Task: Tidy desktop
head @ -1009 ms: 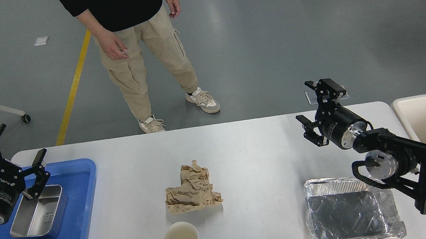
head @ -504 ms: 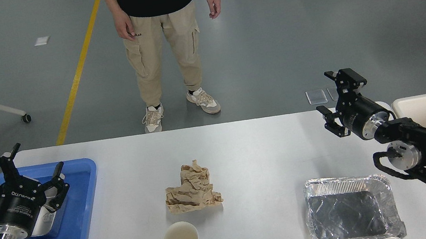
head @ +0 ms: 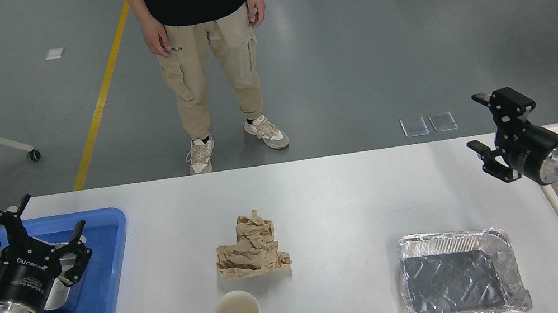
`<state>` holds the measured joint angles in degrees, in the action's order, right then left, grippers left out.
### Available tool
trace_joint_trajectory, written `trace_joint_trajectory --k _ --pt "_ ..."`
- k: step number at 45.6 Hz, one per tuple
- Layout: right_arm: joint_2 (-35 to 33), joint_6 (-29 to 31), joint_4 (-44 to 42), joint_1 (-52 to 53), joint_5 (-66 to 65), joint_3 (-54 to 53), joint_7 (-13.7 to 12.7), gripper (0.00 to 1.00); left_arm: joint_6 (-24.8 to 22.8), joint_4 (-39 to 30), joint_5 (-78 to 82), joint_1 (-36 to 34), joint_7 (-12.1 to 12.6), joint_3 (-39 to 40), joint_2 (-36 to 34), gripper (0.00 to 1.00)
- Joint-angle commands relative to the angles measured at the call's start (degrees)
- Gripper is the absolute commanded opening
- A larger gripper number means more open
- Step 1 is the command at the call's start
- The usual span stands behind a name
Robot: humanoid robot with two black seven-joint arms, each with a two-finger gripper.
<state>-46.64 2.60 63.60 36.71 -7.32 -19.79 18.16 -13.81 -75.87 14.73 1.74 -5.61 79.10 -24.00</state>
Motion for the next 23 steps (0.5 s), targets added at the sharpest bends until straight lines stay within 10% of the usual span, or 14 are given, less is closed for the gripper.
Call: trace_joint_trajectory --k 1,23 --pt "-7.0 1.4 2.0 -0.4 -3.0 3.4 1.4 1.0 0.0 0.0 0.0 -0.1 0.0 -0.5 -0.4 0.97" --pt "-32.4 3.9 14.7 -3.1 -43.2 9.8 19.9 1.0 -1.7 0.0 0.5 0.0 -0.2 -3.4 -0.4 0.97"
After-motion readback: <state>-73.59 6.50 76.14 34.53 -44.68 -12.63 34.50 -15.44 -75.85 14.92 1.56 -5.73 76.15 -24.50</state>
